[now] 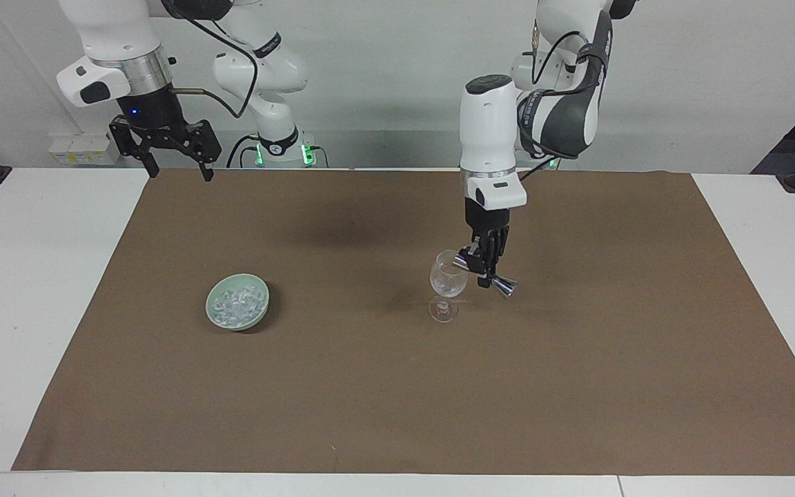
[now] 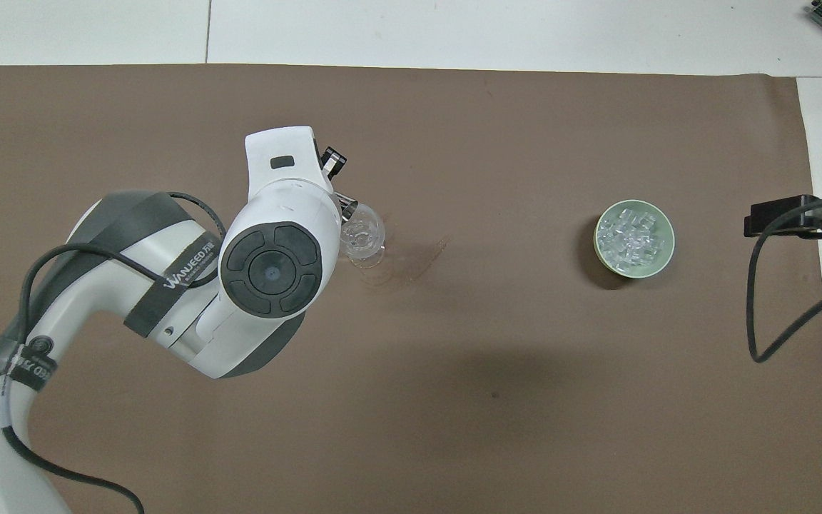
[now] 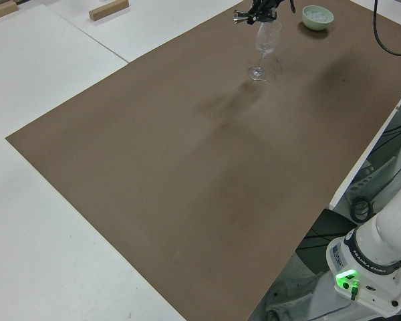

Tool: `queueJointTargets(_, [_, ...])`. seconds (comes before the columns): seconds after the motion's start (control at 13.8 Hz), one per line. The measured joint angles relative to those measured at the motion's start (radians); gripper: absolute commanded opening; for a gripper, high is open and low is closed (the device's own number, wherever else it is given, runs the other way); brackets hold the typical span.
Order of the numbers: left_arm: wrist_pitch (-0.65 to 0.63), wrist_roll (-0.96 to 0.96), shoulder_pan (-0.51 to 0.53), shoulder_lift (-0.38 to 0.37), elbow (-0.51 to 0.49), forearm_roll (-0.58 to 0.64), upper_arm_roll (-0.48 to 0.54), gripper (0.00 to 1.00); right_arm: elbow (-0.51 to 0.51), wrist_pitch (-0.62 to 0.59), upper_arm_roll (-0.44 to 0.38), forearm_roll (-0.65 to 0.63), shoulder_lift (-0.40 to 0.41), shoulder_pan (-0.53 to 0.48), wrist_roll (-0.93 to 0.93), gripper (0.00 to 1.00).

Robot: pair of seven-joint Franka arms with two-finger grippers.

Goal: Pour wine and add ice with both arms

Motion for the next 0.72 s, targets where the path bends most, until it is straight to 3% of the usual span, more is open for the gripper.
queueJointTargets(0.72, [-0.004, 0.000, -0.002, 0.000, 0.002, 0.012, 0.000, 0.00, 0.000, 0.000, 0.000, 0.000, 0.000, 0.000, 0.000, 1.00])
